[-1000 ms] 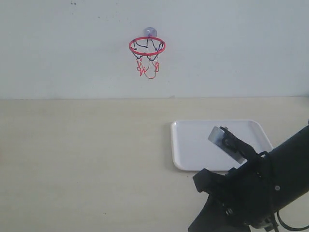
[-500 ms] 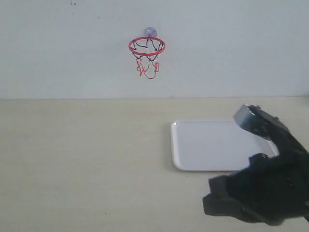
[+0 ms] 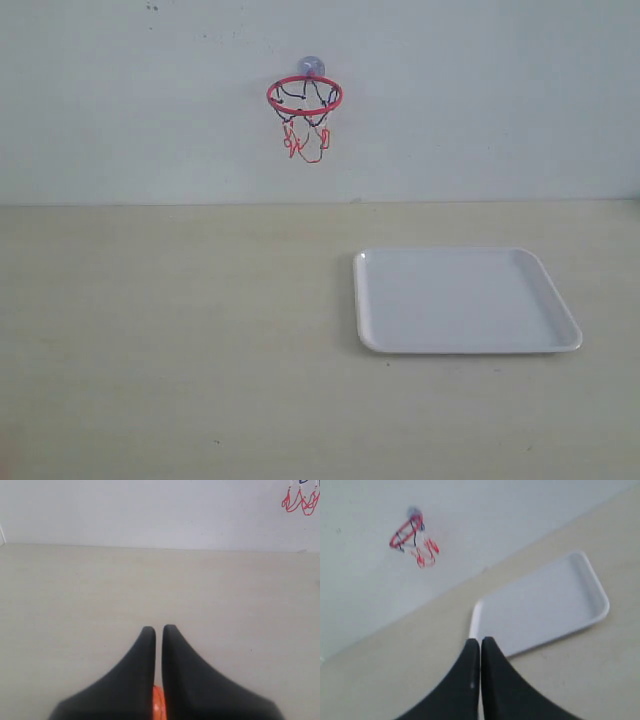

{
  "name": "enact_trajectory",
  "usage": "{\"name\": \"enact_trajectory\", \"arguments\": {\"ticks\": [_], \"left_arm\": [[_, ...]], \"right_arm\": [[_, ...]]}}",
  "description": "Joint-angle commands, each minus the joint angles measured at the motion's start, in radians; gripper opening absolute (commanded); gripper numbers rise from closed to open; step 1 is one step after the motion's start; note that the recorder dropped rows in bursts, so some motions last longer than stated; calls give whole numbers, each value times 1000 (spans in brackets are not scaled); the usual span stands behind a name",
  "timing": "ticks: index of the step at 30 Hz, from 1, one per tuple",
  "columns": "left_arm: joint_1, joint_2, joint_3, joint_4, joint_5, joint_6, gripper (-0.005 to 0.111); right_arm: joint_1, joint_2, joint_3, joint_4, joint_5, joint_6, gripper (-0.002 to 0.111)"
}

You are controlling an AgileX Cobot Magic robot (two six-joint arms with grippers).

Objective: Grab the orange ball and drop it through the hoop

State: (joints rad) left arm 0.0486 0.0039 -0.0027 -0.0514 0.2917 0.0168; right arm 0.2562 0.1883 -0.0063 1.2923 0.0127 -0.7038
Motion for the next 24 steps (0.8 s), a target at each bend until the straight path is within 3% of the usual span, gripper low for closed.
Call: {"name": "enact_trajectory", "arguments": {"ticks": [1,6,12,15,19,22,24], "left_arm": [[0,-4,3,-10,-1,3,4],[0,-4,3,-10,-1,3,4],[0,-4,3,-10,-1,3,4],[0,-4,3,-10,-1,3,4],[0,-4,3,-10,-1,3,4],[0,-4,3,-10,-1,3,4],[0,-4,3,-10,-1,3,4]], "right_arm": [[-49,-116,6,5,-13,-5,0],[-49,-163,6,7,-39,6,0],[-49,-187,6,-27,-22,183,0],[-49,-188,6,-325,56,274,0],[-49,-188,6,-912,195,629,0],[-49,-188,6,-1174,260,861,0],[-49,-188,6,-1257,317,914,0]]}}
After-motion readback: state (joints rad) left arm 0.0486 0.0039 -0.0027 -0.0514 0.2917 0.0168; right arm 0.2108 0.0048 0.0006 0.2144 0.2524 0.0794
